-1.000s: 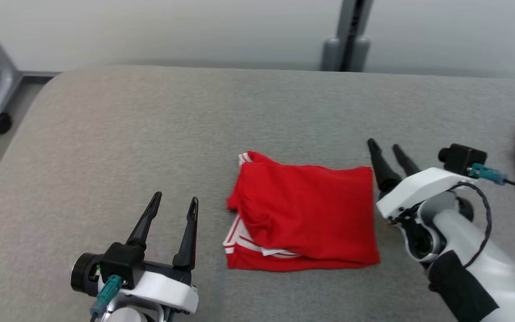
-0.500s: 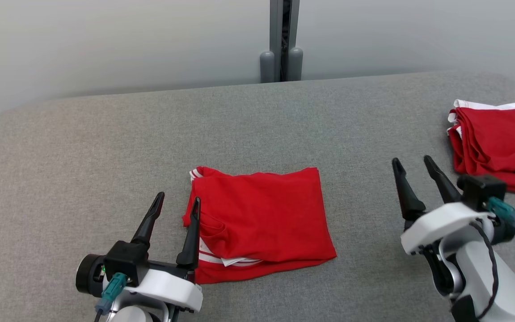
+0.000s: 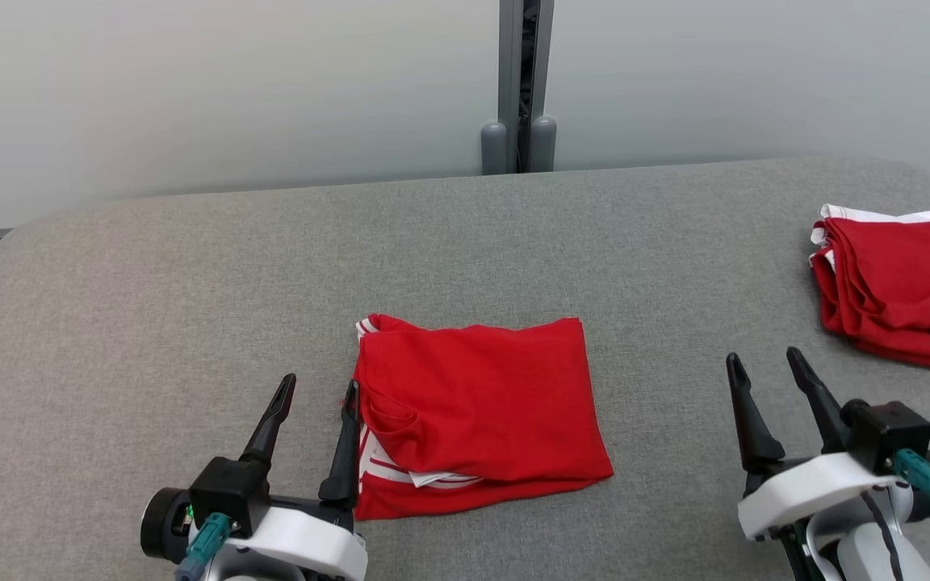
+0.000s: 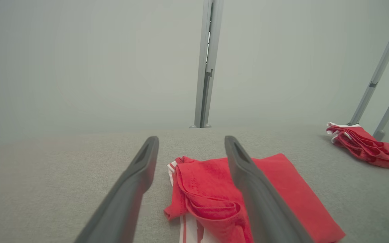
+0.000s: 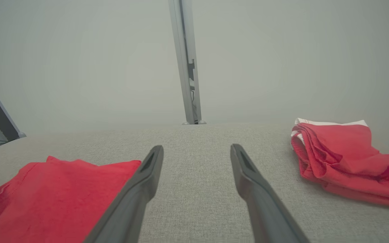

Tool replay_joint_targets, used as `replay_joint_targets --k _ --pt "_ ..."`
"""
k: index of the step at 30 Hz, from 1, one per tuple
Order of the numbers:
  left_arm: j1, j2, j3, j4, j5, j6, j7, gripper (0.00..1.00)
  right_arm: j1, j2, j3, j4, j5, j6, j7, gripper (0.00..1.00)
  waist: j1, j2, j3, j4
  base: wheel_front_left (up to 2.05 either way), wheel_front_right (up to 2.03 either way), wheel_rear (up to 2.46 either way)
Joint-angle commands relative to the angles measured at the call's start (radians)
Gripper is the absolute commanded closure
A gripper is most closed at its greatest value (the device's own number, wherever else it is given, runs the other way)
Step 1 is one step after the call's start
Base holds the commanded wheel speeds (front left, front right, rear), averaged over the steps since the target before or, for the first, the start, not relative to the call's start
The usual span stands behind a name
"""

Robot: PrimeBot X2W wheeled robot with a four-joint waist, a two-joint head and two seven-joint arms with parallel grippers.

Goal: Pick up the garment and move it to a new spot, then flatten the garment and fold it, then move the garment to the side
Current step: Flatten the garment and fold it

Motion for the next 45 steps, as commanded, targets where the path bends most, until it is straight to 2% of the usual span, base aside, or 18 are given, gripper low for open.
replay_joint_targets --k 1,11,12,13,14,20,35,45 --pt "0.002 0.004 0.003 0.000 -0.006 0.005 -0.004 0.00 0.013 -0.004 -0.005 -0.005 -0.009 0.001 -0.005 0.00 0.0000 0.0000 -0.004 0.002 0.00 0.00 0.00" --pt "0.033 0.004 0.021 -0.002 -0.013 0.020 -0.004 0.00 0.076 0.022 -0.010 -0.039 -0.030 0.001 -0.004 0.00 0.0000 0.0000 -0.021 -0.003 0.00 0.00 0.00" --pt "0.035 0.004 0.022 -0.001 -0.012 0.020 -0.004 0.00 0.077 0.024 -0.001 -0.035 -0.029 0.001 -0.004 0.26 0.0000 0.0000 -0.022 -0.002 0.00 0.00 0.00" --pt "0.036 0.004 0.023 0.000 -0.012 0.018 -0.004 0.00 0.075 0.024 0.010 -0.030 -0.031 0.001 -0.004 0.58 0.0000 0.0000 -0.022 -0.001 0.00 0.00 0.00" --pt "0.036 0.004 0.024 0.002 -0.011 0.017 -0.004 0.00 0.070 0.023 0.022 -0.021 -0.030 0.001 -0.005 1.00 0.0000 0.0000 -0.023 0.001 0.00 0.00 0.00" --pt "0.027 0.004 0.013 0.007 -0.013 0.012 -0.004 0.00 0.004 0.020 0.112 0.052 -0.005 0.001 -0.004 1.00 0.0000 0.0000 -0.015 0.044 0.00 0.00 0.00" --pt "-0.010 0.004 -0.007 0.002 -0.023 0.008 -0.004 0.00 -0.218 0.044 0.415 0.305 0.093 0.001 -0.004 1.00 0.0000 0.0000 0.045 0.228 0.00 0.00 0.00" --pt "-0.024 0.004 -0.015 -0.002 -0.031 0.017 -0.004 0.00 -0.265 0.046 0.528 0.368 0.154 0.001 -0.004 1.00 0.0000 0.0000 0.078 0.302 0.00 0.00 0.00"
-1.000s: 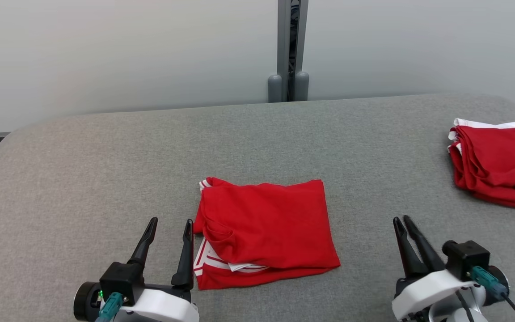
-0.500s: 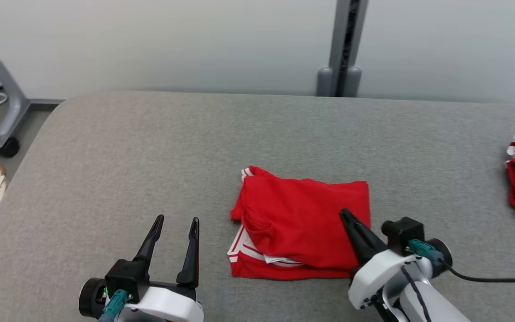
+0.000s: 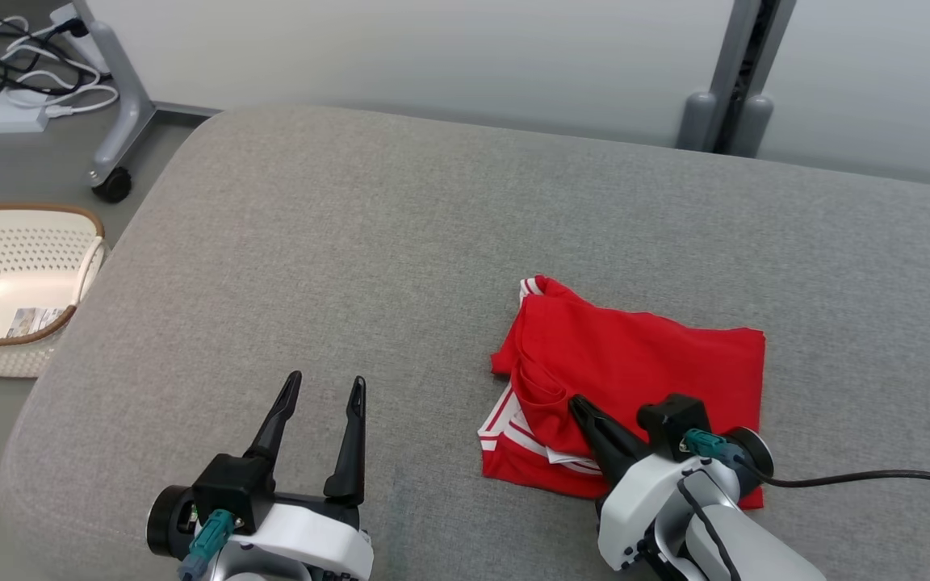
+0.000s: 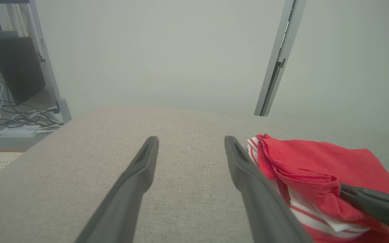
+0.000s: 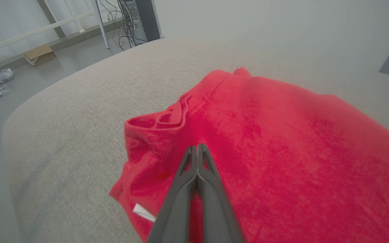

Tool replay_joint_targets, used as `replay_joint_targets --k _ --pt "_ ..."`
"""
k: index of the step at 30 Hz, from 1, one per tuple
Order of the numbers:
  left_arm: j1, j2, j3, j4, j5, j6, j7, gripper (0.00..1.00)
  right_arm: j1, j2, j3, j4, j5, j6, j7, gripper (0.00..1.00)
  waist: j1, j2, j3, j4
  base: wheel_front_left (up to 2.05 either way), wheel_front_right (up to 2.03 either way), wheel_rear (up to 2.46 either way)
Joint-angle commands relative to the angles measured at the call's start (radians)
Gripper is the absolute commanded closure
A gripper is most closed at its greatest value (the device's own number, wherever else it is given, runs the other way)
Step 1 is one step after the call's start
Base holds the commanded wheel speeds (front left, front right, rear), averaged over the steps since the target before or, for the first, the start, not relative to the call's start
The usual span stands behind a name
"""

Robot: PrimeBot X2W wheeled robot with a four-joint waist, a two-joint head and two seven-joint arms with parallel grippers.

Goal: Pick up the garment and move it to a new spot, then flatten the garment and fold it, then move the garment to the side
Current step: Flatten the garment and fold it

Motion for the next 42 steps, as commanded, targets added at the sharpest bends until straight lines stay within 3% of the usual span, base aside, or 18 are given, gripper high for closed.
replay_joint_targets --k 1,7,14,17,22,26,28,29,30,36,42 --pt "-0.018 0.004 0.003 -0.005 -0.006 0.006 -0.004 0.00 -0.012 -0.006 0.010 -0.005 0.007 0.000 -0.004 1.00 0.0000 -0.0001 0.011 0.013 0.00 0.00 0.00" --pt "-0.015 0.004 0.006 -0.004 -0.006 0.007 -0.004 0.00 0.012 -0.006 0.083 -0.040 0.048 0.000 -0.004 1.00 0.0000 -0.0001 0.012 0.024 0.00 0.00 0.00" --pt "-0.014 0.004 0.005 -0.001 -0.013 0.009 -0.004 0.00 0.019 -0.018 0.295 -0.094 0.197 0.000 -0.004 1.00 0.0000 -0.0001 -0.002 0.017 0.00 0.00 0.00" --pt "-0.005 0.004 0.012 -0.007 -0.010 0.012 -0.004 0.00 -0.004 -0.042 0.329 -0.149 0.249 0.000 -0.004 1.00 0.0000 -0.0001 -0.005 0.001 0.00 0.00 0.00" --pt "0.006 0.004 0.031 -0.017 -0.001 0.010 -0.004 0.00 -0.025 -0.093 0.268 -0.247 0.230 0.000 -0.004 1.00 0.0000 -0.0001 -0.008 -0.050 0.00 0.00 0.00" --pt "0.006 0.004 0.045 -0.022 0.005 0.005 -0.004 0.00 -0.008 -0.113 0.134 -0.291 0.164 0.000 -0.004 1.00 0.0000 -0.0001 -0.013 -0.108 0.00 0.00 0.00" --pt "0.003 0.004 0.051 -0.024 0.012 0.005 -0.004 0.00 0.015 -0.111 0.053 -0.306 0.134 0.000 -0.004 0.63 0.0000 -0.0001 -0.017 -0.136 0.00 0.00 0.00" --pt "0.000 0.007 0.054 -0.025 0.020 0.007 -0.004 0.00 0.023 -0.112 0.018 -0.314 0.119 0.000 -0.004 0.13 0.0000 -0.0001 -0.019 -0.150 0.00 0.00 0.00" --pt "0.000 0.009 0.059 -0.026 0.024 0.009 -0.004 0.00 0.033 -0.111 -0.019 -0.324 0.104 0.000 -0.004 0.00 0.0000 -0.0001 -0.022 -0.164 0.00 0.00 0.00" --pt "0.021 0.008 0.091 -0.021 0.025 0.003 -0.004 0.00 0.105 -0.109 -0.175 -0.367 0.022 0.000 -0.003 0.00 0.0000 -0.0001 -0.045 -0.236 0.00 0.00 0.00" --pt "0.047 0.008 0.120 -0.026 0.030 -0.004 -0.004 0.00 0.172 -0.102 -0.254 -0.401 -0.025 0.000 -0.002 0.00 0.0000 -0.0001 -0.074 -0.291 0.00 0.00 0.00"
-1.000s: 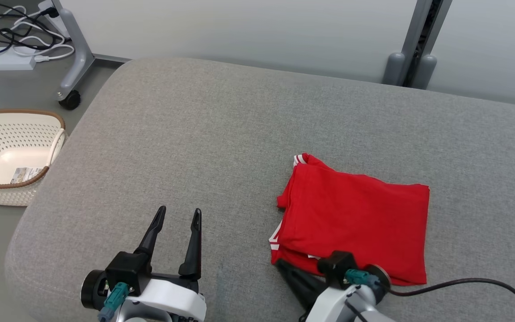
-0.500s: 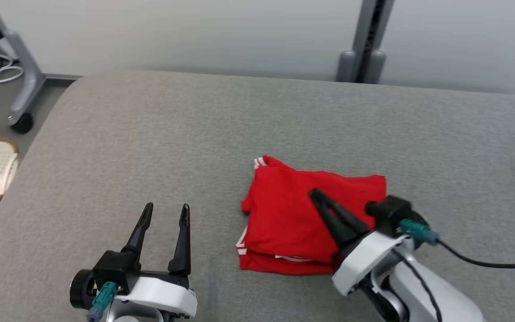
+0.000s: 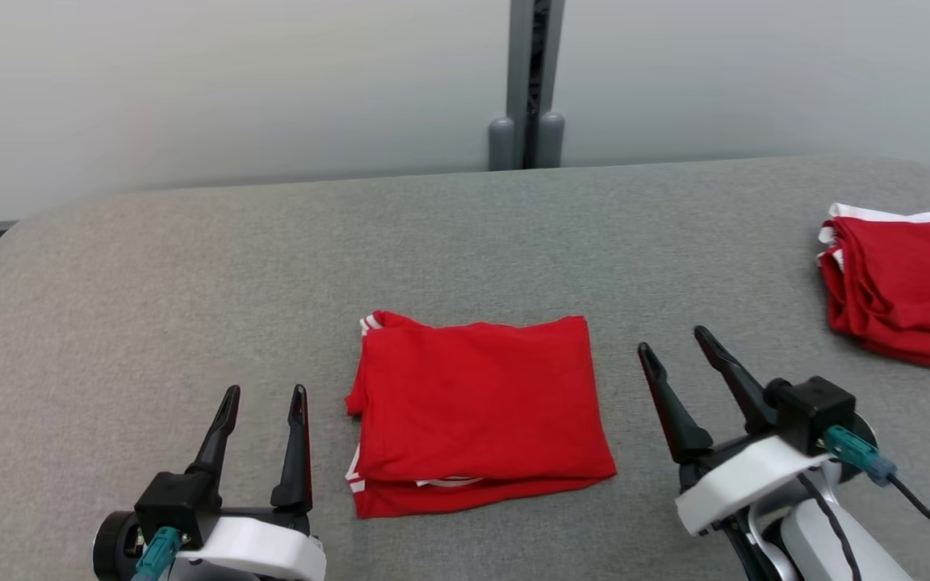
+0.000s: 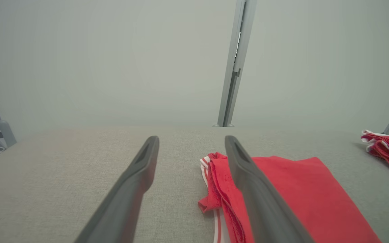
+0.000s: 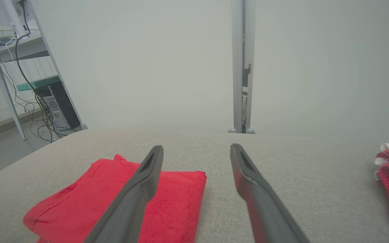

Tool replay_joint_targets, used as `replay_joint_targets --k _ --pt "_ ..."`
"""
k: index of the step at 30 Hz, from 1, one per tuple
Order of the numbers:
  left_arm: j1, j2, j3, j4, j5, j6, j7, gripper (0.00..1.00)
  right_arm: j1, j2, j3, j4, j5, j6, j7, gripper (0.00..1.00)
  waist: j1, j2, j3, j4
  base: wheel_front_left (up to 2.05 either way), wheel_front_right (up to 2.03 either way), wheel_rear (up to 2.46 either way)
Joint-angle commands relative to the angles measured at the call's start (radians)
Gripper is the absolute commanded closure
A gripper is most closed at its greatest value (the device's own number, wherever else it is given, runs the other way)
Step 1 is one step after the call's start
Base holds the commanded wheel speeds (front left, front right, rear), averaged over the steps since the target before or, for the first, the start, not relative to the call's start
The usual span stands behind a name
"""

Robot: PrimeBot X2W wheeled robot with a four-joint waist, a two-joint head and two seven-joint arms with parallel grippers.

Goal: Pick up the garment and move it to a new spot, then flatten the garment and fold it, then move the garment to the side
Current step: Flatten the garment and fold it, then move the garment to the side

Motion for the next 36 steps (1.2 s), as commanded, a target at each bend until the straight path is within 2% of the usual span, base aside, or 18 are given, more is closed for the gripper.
replay_joint_targets --k 1,9,17,36 --pt "0.009 0.004 0.005 0.001 0.005 -0.004 -0.004 0.00 0.014 -0.005 -0.011 -0.006 -0.011 0.000 0.000 0.00 0.0000 0.0000 -0.017 -0.023 0.00 0.00 0.00" --pt "0.049 0.002 0.035 -0.001 0.013 -0.022 -0.004 0.00 0.136 -0.004 -0.133 -0.081 -0.062 0.000 0.000 0.00 0.0000 0.0000 -0.047 -0.048 0.00 0.00 0.00" --pt "0.105 0.000 0.080 -0.058 0.041 -0.024 -0.004 0.00 0.240 0.012 -0.207 -0.124 -0.082 0.000 0.000 0.00 0.0000 0.0000 -0.070 -0.046 0.00 0.00 0.00" --pt "0.129 0.000 0.079 -0.057 0.038 -0.026 -0.004 0.00 0.272 0.023 -0.172 -0.109 -0.089 0.000 0.000 0.00 0.0000 0.0000 -0.086 -0.028 0.00 0.00 0.00"
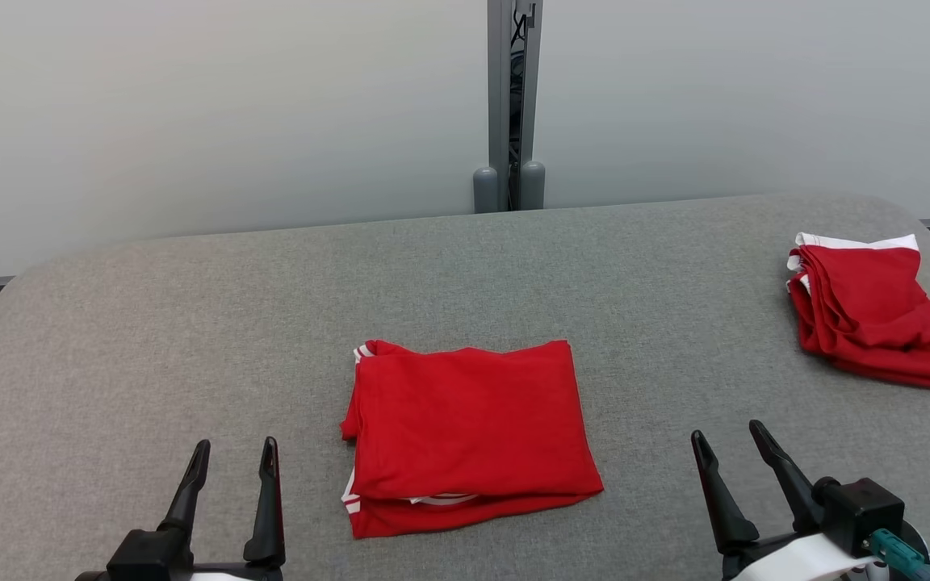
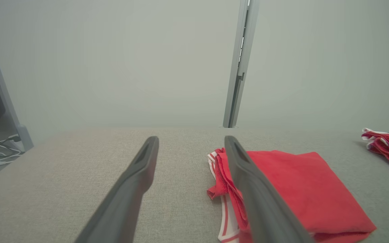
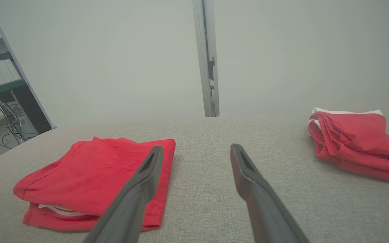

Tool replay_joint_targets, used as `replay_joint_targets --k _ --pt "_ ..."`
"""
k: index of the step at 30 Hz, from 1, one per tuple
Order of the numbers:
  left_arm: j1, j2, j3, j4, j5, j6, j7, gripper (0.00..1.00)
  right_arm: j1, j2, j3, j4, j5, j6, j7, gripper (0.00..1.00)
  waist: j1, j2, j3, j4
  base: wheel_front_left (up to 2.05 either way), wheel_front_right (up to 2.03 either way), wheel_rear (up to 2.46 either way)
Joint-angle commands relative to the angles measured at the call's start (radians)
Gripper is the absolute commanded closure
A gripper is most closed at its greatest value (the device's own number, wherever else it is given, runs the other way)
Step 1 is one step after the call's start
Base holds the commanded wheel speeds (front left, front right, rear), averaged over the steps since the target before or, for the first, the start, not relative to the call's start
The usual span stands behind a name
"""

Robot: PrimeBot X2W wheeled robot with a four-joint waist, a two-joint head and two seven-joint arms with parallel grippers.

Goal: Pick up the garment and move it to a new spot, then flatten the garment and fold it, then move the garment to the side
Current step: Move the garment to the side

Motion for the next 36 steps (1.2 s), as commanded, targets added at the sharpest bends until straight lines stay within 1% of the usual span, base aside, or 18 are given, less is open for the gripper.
replay_joint_targets --k 1,11,14,17,20,22,26,28,31,36 --pt "-0.008 0.003 -0.001 0.001 -0.002 0.000 -0.004 0.00 -0.002 -0.004 0.004 0.001 0.005 0.000 0.000 0.00 0.0000 -0.0001 0.002 0.003 0.00 0.00 0.00" --pt "-0.019 0.003 -0.007 0.004 0.006 -0.007 -0.004 0.00 -0.019 0.006 0.030 0.023 0.023 0.000 0.000 0.00 0.0000 -0.0001 0.014 0.014 0.00 0.00 0.00" --pt "-0.027 0.003 -0.011 0.004 0.005 -0.008 -0.004 0.00 -0.041 0.010 0.046 0.055 0.056 0.000 0.000 0.00 0.0000 -0.0001 0.022 0.022 0.00 0.00 0.00" --pt "-0.040 0.003 -0.019 0.006 0.001 -0.017 -0.004 0.00 -0.074 0.012 0.063 0.128 0.115 0.000 0.000 0.00 0.0000 -0.0001 0.034 0.037 0.00 0.00 0.00" --pt "-0.047 0.003 -0.034 0.006 0.000 -0.020 -0.004 0.00 -0.126 0.025 0.101 0.218 0.228 0.001 0.000 0.00 0.0000 -0.0001 0.047 0.058 0.00 0.00 0.00" --pt "-0.058 0.004 -0.043 0.001 0.001 -0.022 -0.004 0.00 -0.162 0.034 0.143 0.262 0.354 0.001 0.000 0.00 0.0000 -0.0001 0.056 0.076 0.00 0.00 0.00" --pt "-0.070 0.003 -0.053 -0.004 0.011 -0.026 -0.004 0.00 -0.244 -0.014 0.260 0.338 0.539 0.001 0.002 0.00 0.0000 -0.0001 0.077 0.114 0.00 0.00 0.00" --pt "-0.084 0.003 -0.056 -0.008 0.014 -0.027 -0.004 0.00 -0.291 -0.039 0.304 0.370 0.587 0.001 0.001 0.00 0.0000 -0.0001 0.093 0.133 0.00 0.00 0.00" --pt "-0.095 0.003 -0.061 -0.014 0.014 -0.025 -0.004 0.00 -0.344 -0.063 0.338 0.416 0.632 0.001 0.001 0.00 0.0000 -0.0001 0.116 0.158 0.00 0.00 0.00" --pt "-0.122 0.003 -0.069 -0.021 0.008 -0.022 -0.004 0.00 -0.399 -0.076 0.374 0.473 0.720 0.001 0.000 0.00 0.0000 -0.0001 0.153 0.189 0.00 0.00 0.00"
